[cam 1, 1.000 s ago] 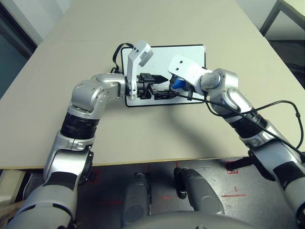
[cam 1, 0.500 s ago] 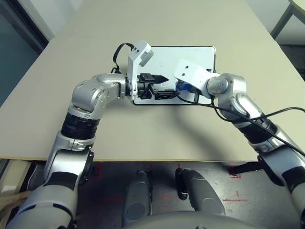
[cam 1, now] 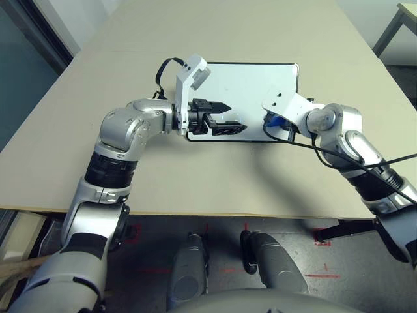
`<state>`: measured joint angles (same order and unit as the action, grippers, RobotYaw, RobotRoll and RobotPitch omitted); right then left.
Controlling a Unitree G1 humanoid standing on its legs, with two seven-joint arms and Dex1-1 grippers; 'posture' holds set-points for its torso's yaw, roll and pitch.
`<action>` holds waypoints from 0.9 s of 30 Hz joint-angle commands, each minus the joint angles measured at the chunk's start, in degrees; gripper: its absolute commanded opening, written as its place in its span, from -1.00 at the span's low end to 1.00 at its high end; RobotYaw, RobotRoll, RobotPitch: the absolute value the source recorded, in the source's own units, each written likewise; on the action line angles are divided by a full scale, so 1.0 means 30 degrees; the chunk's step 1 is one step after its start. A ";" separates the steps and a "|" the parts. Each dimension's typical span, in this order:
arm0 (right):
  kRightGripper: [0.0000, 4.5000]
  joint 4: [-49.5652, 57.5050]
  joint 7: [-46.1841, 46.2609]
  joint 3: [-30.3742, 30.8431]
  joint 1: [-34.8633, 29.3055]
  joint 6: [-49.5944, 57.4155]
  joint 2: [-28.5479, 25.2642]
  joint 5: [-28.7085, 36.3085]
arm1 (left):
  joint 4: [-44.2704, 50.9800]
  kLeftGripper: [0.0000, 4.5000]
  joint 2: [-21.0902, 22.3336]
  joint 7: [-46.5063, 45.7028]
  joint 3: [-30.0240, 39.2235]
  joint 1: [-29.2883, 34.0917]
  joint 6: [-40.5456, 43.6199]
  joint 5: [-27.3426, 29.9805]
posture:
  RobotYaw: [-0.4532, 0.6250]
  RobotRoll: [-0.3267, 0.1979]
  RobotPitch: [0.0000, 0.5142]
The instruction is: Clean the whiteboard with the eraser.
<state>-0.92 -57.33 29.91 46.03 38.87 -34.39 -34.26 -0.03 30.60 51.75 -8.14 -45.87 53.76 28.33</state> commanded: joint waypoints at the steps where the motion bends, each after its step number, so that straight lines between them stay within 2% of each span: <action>1: -0.65 -0.1128 0.0197 -0.0056 -0.0014 0.0716 0.0359 -0.0011 | -0.0225 1.00 -0.0082 0.0143 -0.0371 -0.0194 -0.0203 -0.0292 | -0.47 0.25 -0.33; 9: -0.65 -0.0052 0.0030 -0.0779 0.1400 0.2000 0.1761 0.0788 | -0.0068 1.00 -0.0006 0.0070 -0.0121 -0.0009 -0.0213 -0.0391 | -0.45 0.25 -0.38; 19: -0.65 -0.0463 0.0884 -0.0217 0.2104 0.1919 0.3712 0.1244 | -0.0058 1.00 -0.0169 -0.0056 -0.0053 -0.0136 -0.0348 -0.0549 | -0.40 0.25 -0.45; 22: -0.65 0.0070 0.0658 -0.0760 0.2348 0.2248 0.3495 0.1467 | 0.0233 1.00 -0.0125 -0.0302 0.0336 -0.0123 -0.0495 -0.0509 | -0.38 0.25 -0.46; 27: -0.65 0.1751 0.0029 -0.2853 0.3187 0.4522 0.2157 0.2552 | 0.0197 1.00 -0.0465 -0.1658 0.1785 -0.0408 -0.1927 -0.0699 | -0.33 0.25 -0.48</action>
<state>1.60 -56.34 24.31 54.02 50.01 -26.90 -28.05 -0.18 29.30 47.96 -4.28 -46.30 49.44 26.76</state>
